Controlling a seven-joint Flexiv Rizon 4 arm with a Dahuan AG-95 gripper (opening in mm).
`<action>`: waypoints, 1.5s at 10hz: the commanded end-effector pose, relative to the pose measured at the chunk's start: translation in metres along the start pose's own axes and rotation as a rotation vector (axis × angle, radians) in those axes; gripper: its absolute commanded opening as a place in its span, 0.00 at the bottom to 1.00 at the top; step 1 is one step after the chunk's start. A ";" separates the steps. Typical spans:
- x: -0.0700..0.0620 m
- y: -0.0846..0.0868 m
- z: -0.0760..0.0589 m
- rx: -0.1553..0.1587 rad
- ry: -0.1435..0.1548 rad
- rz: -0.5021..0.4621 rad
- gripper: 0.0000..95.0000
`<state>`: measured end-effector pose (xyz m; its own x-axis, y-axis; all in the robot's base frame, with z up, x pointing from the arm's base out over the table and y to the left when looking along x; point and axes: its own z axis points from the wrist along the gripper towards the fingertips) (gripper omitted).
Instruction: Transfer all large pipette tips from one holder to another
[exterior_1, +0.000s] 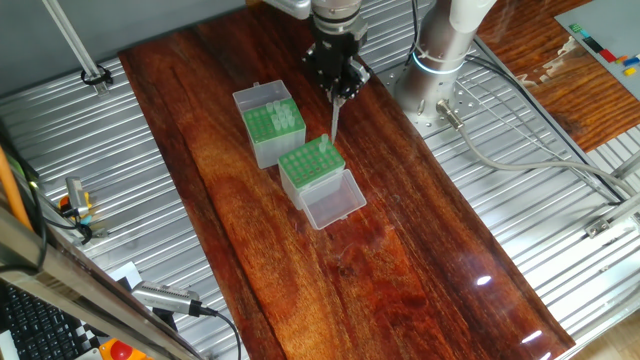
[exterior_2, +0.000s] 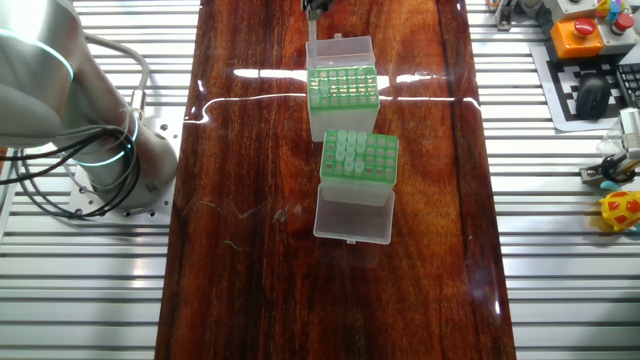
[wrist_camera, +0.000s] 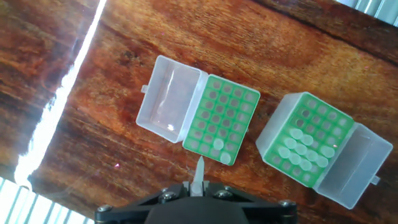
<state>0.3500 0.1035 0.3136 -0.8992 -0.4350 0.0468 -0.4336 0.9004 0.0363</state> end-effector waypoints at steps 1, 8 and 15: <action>-0.014 -0.029 -0.001 0.000 0.021 -0.115 0.00; -0.026 -0.059 -0.003 0.044 0.058 -0.078 0.00; 0.020 -0.134 -0.015 0.023 0.048 -0.237 0.00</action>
<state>0.3901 -0.0273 0.3241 -0.7892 -0.6022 0.1206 -0.6071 0.7946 -0.0053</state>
